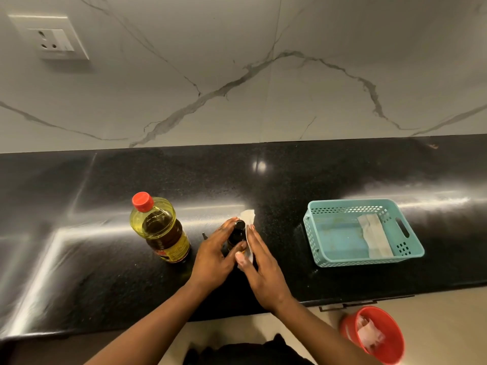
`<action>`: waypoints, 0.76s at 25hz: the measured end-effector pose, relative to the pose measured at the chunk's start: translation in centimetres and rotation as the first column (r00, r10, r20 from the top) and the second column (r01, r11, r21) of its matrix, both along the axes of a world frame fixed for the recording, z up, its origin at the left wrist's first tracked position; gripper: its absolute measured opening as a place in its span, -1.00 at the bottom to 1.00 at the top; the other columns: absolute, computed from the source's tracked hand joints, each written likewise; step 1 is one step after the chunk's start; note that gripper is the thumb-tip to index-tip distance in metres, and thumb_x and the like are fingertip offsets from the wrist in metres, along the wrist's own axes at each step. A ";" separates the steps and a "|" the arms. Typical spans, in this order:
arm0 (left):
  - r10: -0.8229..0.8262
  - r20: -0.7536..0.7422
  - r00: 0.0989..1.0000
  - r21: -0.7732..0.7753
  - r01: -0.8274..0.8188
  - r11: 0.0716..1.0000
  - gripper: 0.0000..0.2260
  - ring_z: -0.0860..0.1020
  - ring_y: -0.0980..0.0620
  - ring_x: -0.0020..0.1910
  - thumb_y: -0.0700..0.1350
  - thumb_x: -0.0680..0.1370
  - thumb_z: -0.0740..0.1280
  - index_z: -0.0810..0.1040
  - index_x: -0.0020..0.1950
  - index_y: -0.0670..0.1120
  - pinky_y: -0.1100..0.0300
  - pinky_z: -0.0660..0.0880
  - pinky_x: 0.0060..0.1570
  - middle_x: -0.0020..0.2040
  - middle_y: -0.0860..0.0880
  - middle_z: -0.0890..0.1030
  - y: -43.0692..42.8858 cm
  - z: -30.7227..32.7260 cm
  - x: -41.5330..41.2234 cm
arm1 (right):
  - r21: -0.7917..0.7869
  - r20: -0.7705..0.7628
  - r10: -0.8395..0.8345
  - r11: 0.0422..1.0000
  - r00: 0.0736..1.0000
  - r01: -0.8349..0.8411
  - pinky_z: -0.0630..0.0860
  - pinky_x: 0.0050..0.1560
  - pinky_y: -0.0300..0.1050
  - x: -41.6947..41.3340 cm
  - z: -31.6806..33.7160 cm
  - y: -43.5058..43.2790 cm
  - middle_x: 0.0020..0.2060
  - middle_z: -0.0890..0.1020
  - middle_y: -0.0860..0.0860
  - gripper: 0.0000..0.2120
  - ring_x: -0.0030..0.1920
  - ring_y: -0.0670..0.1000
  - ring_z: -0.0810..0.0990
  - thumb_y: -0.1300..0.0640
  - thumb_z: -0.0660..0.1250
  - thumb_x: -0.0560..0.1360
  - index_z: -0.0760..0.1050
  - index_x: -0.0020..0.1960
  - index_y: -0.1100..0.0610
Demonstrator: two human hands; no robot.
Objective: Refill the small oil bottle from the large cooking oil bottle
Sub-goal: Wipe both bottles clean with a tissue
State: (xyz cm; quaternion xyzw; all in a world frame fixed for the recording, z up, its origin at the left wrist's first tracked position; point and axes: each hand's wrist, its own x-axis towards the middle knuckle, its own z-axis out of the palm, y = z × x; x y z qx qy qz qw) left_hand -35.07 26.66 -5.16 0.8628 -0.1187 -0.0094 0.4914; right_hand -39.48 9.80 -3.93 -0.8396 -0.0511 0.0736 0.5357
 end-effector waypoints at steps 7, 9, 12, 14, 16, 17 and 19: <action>-0.221 -0.075 0.972 0.038 0.224 0.974 -0.40 0.08 0.25 0.74 0.01 0.71 0.39 0.25 0.71 0.23 0.01 0.15 0.72 0.68 0.34 0.26 1.7 0.1 1.9 | 0.061 -0.030 -0.037 0.997 0.999 0.039 0.12 0.68 -0.16 1.4 0.8 -0.2 0.70 0.21 -0.16 -0.22 0.66 -0.27 0.11 -0.34 0.22 0.61 0.16 0.72 -0.04; -0.261 -0.119 0.958 0.045 0.267 0.963 -0.39 -0.01 0.26 0.75 0.05 0.72 0.38 0.21 0.72 0.26 0.03 0.07 0.71 0.72 0.33 0.19 2.0 0.0 2.2 | 0.034 -0.011 -0.008 0.999 1.000 0.008 0.08 0.65 -0.26 -0.5 0.5 -1.3 0.69 0.15 -0.23 -0.27 0.67 -0.29 0.06 -0.31 0.19 0.63 0.12 0.71 -0.08; -0.168 -0.126 0.978 -0.059 0.162 0.985 -0.46 0.25 0.24 0.69 0.06 0.69 0.43 0.36 0.63 0.32 -0.02 0.22 0.70 0.65 0.29 0.38 1.0 0.0 1.8 | 0.141 -0.003 -0.049 0.989 0.999 0.049 0.21 0.66 -0.11 0.4 1.0 -1.9 0.63 0.35 -0.18 -0.46 0.63 -0.23 0.25 -0.22 0.15 0.69 0.31 0.63 -0.11; -0.094 -0.137 0.986 -0.146 0.074 0.987 -0.55 0.48 0.22 0.56 0.00 0.68 0.45 0.51 0.57 0.21 -0.08 0.41 0.61 0.50 0.24 0.58 0.1 -0.1 1.4 | 0.242 -0.037 -0.068 0.967 0.997 0.075 0.29 0.63 -0.05 2.1 1.5 -1.6 0.56 0.49 -0.12 -0.56 0.59 -0.16 0.38 -0.12 0.16 0.72 0.44 0.57 -0.10; -0.063 -0.169 0.984 -0.203 0.027 0.979 -0.56 0.54 0.19 0.50 -0.07 0.68 0.46 0.53 0.56 0.11 -0.08 0.47 0.56 0.43 0.20 0.64 -0.4 -0.2 1.1 | 0.287 -0.071 -0.067 0.954 0.995 0.084 0.35 0.60 0.00 3.3 1.7 -1.4 0.49 0.57 -0.08 -0.57 0.54 -0.12 0.46 -0.05 0.19 0.73 0.50 0.55 0.01; -0.056 -0.170 0.984 -0.209 0.020 0.978 -0.56 0.55 0.18 0.49 -0.09 0.67 0.47 0.52 0.55 0.09 -0.06 0.48 0.55 0.42 0.19 0.64 -0.4 -0.2 1.1 | 0.280 -0.086 -0.074 0.955 0.994 0.095 0.37 0.59 0.02 3.5 1.6 -1.4 0.47 0.59 -0.06 -0.58 0.52 -0.12 0.49 0.00 0.23 0.71 0.52 0.54 0.05; -0.045 -0.161 0.986 -0.191 0.013 0.981 -0.58 0.56 0.18 0.46 -0.05 0.67 0.47 0.50 0.52 0.11 -0.04 0.50 0.52 0.40 0.18 0.63 -0.5 -0.3 1.0 | 0.179 -0.082 -0.090 0.979 0.993 0.103 0.41 0.57 -0.01 3.5 1.6 -2.0 0.45 0.61 -0.06 -0.60 0.46 -0.21 0.52 0.19 0.31 0.66 0.57 0.49 0.08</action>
